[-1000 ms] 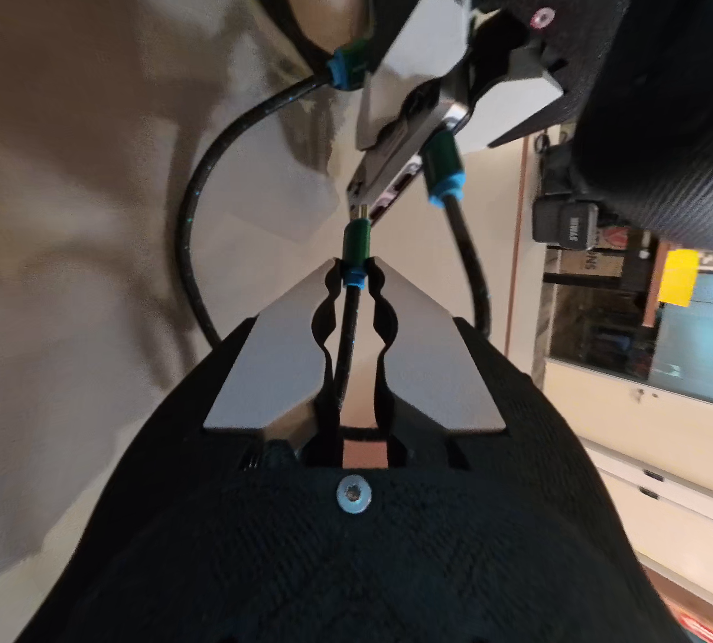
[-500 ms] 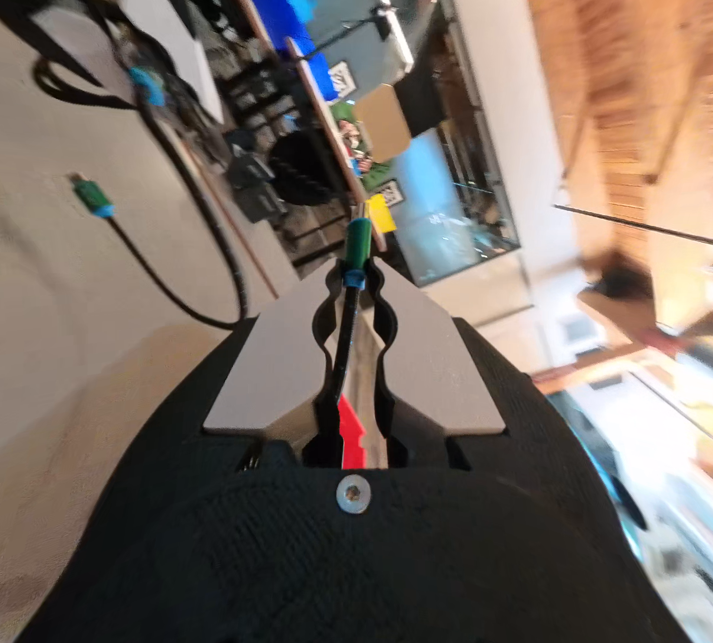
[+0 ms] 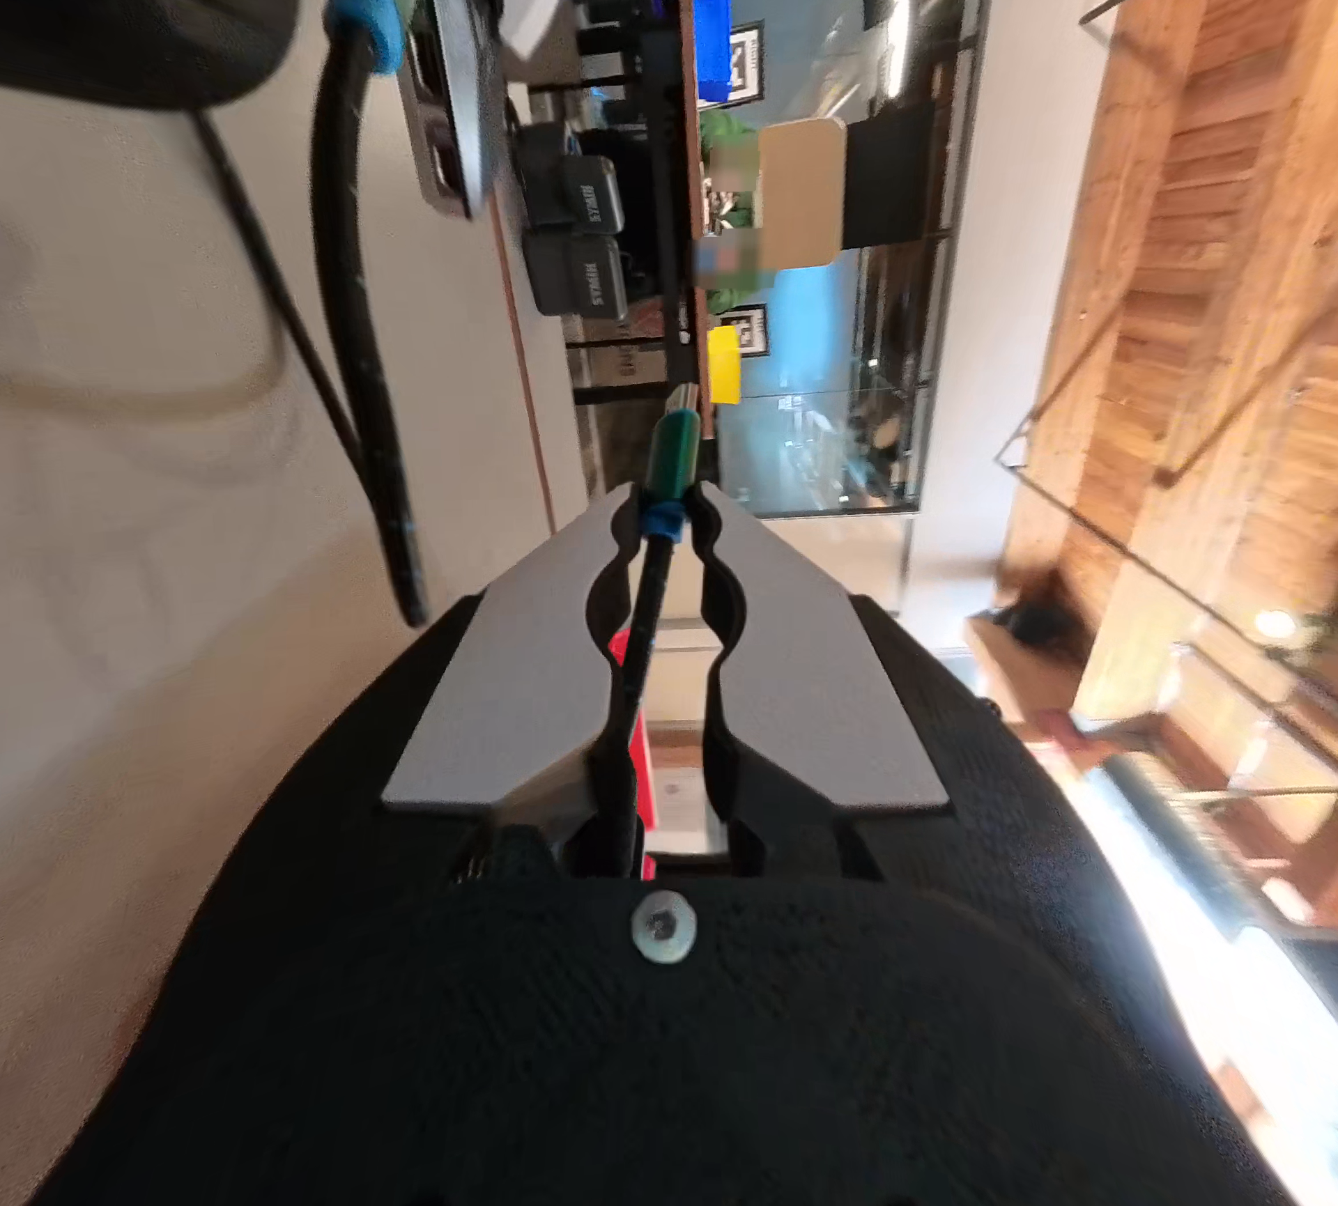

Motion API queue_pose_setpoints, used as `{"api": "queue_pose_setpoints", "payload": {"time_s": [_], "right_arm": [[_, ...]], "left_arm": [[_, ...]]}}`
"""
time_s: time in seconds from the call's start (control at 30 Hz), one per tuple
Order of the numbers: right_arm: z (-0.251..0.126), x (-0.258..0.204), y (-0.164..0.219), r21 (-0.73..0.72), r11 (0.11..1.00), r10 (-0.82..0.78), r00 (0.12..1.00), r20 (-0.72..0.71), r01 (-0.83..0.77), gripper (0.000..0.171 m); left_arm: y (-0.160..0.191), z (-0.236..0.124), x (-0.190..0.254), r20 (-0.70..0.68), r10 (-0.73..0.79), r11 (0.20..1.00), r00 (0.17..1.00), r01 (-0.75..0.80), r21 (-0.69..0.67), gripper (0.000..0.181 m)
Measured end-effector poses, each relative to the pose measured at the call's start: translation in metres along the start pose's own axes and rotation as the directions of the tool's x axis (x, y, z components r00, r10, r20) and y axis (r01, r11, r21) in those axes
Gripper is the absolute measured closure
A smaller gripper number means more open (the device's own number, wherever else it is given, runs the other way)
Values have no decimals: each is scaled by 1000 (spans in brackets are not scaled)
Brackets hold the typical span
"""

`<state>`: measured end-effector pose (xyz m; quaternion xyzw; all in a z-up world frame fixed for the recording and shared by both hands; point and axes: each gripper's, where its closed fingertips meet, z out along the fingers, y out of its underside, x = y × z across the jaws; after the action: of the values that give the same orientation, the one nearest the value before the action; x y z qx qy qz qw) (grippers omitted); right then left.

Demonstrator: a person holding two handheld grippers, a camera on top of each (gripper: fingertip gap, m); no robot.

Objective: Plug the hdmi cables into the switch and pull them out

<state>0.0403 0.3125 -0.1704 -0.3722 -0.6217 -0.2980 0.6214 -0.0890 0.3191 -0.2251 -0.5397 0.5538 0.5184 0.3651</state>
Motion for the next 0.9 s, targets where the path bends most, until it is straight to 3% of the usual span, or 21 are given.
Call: {"api": "queue_pose_setpoints", "payload": {"time_s": [0.13, 0.27, 0.33, 0.4, 0.47, 0.5, 0.57, 0.67, 0.73, 0.77, 0.9], "right_arm": [[1, -16, 0, 16, 986, -162, 976, -146, 166, 160], [-4, -34, -10, 92, 963, -226, 944, -241, 254, 159], [-8, -39, -12, 114, 954, -236, 927, -290, 279, 159], [-13, -43, -12, 149, 951, -210, 920, -331, 271, 159], [-14, -49, -10, 165, 950, -198, 920, -338, 265, 159], [-15, -50, -10, 172, 949, -192, 919, -346, 263, 159], [-17, -46, -11, 186, 952, -162, 918, -362, 241, 159], [-24, -37, -14, 222, 953, -106, 913, -395, 207, 159], [-28, -35, -16, 238, 949, -96, 908, -408, 207, 159], [-29, -34, -18, 247, 946, -93, 907, -412, 209, 159], [-41, -35, -33, 315, 914, -100, 893, -438, 257, 159]], "left_arm": [[7, -6, 49, -147, 11, 992, 989, -29, -119, 161], [2, -22, 92, -354, -163, 979, 921, 105, -177, 155], [-2, -32, 98, -421, -304, 949, 855, 236, -208, 150], [-2, -46, 98, -489, -479, 878, 729, 387, -282, 135], [-6, -69, 96, -579, -603, 792, 550, 503, -346, 96], [-7, -80, 90, -594, -658, 736, 463, 565, -374, 85], [-9, -91, 59, -529, -772, 581, 353, 729, -362, 92], [-30, -109, 7, -524, -847, 247, 87, 938, -243, 107], [-43, -110, -18, -550, -827, -2, -117, 979, -204, 114], [-49, -108, -22, -574, -793, -87, -203, 971, -222, 116], [-81, -102, -20, -684, -563, -284, -465, 885, -368, 124]]}}
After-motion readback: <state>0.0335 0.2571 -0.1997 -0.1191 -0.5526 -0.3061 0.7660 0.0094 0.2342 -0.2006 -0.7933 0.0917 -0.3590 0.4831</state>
